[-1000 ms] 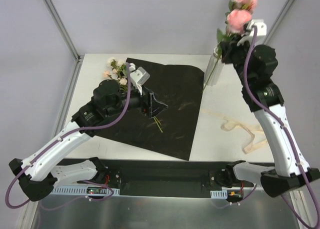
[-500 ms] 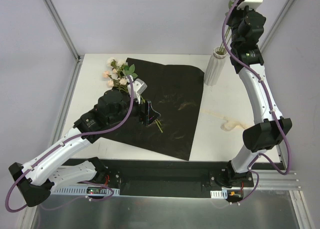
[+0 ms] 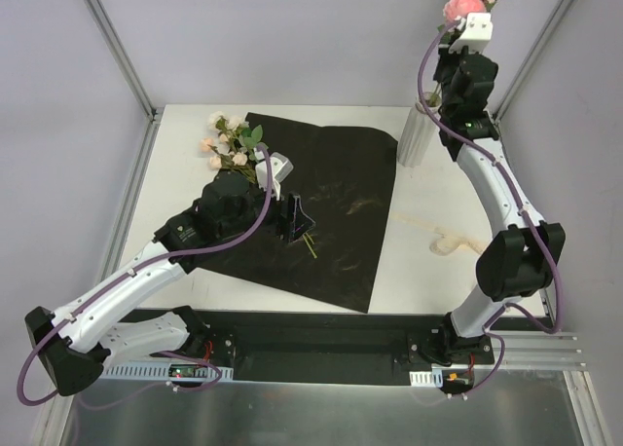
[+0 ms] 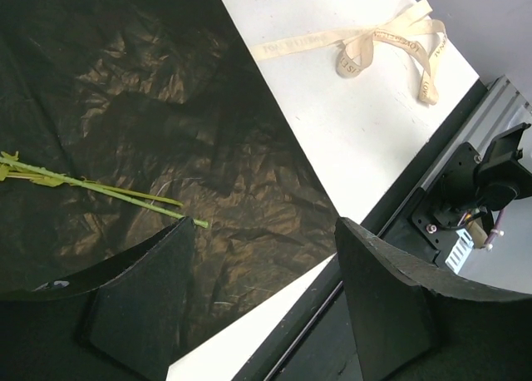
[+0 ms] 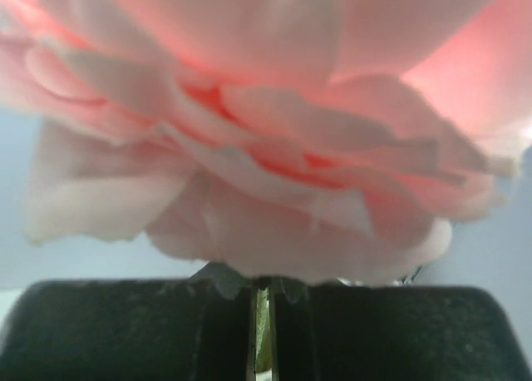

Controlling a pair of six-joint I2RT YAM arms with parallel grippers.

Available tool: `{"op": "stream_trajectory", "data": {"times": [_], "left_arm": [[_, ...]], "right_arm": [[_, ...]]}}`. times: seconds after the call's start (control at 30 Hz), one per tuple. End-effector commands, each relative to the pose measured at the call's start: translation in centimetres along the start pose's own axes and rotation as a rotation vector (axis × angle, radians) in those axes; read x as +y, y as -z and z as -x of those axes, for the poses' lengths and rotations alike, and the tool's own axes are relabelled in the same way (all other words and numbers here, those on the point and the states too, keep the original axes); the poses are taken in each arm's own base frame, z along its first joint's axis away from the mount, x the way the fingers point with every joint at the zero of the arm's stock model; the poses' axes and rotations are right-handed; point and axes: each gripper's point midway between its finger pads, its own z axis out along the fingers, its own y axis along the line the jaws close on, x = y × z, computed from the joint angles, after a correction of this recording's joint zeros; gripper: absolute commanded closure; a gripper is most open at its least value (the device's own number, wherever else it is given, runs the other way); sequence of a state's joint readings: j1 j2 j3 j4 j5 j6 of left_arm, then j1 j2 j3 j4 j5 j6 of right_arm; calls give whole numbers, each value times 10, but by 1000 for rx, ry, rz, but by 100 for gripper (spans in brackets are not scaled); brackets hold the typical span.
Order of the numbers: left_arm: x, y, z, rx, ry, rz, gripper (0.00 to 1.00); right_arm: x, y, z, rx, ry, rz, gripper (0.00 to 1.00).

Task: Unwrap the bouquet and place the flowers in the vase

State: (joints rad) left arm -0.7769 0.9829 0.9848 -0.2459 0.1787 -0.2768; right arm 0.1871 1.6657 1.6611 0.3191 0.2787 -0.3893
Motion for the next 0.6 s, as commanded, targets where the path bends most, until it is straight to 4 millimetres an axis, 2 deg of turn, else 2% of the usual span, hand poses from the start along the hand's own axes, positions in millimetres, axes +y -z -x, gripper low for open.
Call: {"op": "stream_trajectory", "data": {"times": [0.0,0.1,0.13,0.2,0.23,0.27,0.3,0.33,0.4,0.43,0.5,0.57], "left_arm": [[-9,7,21,-53,3,-28,33],[-8,10,20,-59,10,-26,32],[-8,10,19,-59,13,-26,32],[-8,13,18,-63,15,-24,32],[-8,13,18,-65,20,-22,32],[-8,13,18,-66,23,-22,32],[-8,13,18,-65,26,-22,32],[-8,13,18,-64,31,-20,32],[-8,12,18,-62,40,-21,32],[-7,11,17,-60,44,-18,32],[-7,10,17,-56,51,-15,32],[-4,8,16,-54,63,-1,32]], "right_arm": [[1,6,2,-57,-37,14,96],[1,5,-23,-9,-38,-4,85],[2,5,-29,4,-35,-2,74],[2,8,-37,29,-32,2,63],[2,12,-42,54,-28,4,49],[2,14,-46,73,-29,4,43],[-1,20,-41,80,-37,-6,35],[-3,26,-51,127,-31,-9,31],[-5,39,-56,168,-42,-27,22],[-7,51,-58,205,-62,-31,11],[-11,71,-62,274,-80,-61,4],[-9,98,-93,413,-132,-82,3]]}}
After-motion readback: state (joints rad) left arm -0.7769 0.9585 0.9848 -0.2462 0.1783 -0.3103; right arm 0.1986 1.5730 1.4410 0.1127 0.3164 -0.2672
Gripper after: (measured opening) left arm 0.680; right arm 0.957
